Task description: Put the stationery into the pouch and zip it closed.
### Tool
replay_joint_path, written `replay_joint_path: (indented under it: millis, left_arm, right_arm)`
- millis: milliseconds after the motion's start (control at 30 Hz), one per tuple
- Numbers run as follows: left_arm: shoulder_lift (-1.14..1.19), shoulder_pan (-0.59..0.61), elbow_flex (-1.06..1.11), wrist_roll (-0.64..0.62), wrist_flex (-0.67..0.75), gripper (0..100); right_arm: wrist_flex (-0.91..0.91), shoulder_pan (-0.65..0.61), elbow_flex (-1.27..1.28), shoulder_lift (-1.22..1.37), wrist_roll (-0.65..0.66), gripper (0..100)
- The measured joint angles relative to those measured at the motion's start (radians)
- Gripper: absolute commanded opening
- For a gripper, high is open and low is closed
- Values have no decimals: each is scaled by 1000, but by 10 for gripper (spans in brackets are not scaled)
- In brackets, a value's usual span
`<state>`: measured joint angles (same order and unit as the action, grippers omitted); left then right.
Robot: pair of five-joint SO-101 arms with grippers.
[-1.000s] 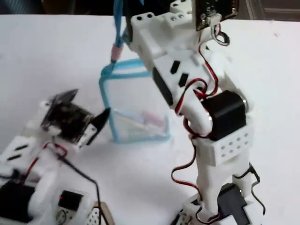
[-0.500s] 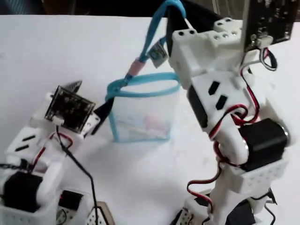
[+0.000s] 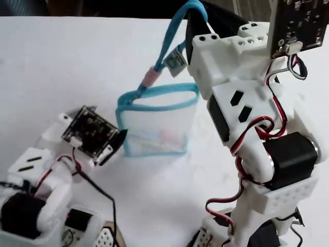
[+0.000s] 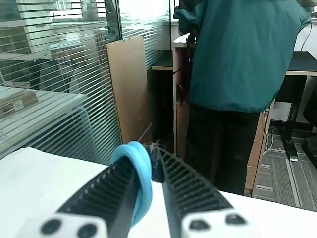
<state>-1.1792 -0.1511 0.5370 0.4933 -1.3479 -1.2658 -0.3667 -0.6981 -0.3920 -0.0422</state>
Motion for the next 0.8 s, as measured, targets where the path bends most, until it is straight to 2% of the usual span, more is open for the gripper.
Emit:
replay_joint_path:
  millis: [300,533,700,800]
  left_arm:
    - [9,-6,163,0,226,280]
    - [-2,-114,221,44,198,193]
    - [-3,-199,229,43,196,16]
    - [-5,-250,229,43,186,21]
  right_arm:
    - [-89,0,0,-8,0,16]
    - [-89,0,0,-63,0,16]
    - [-91,0,0,-87,0,16]
    - [-91,3,0,-89,0,16]
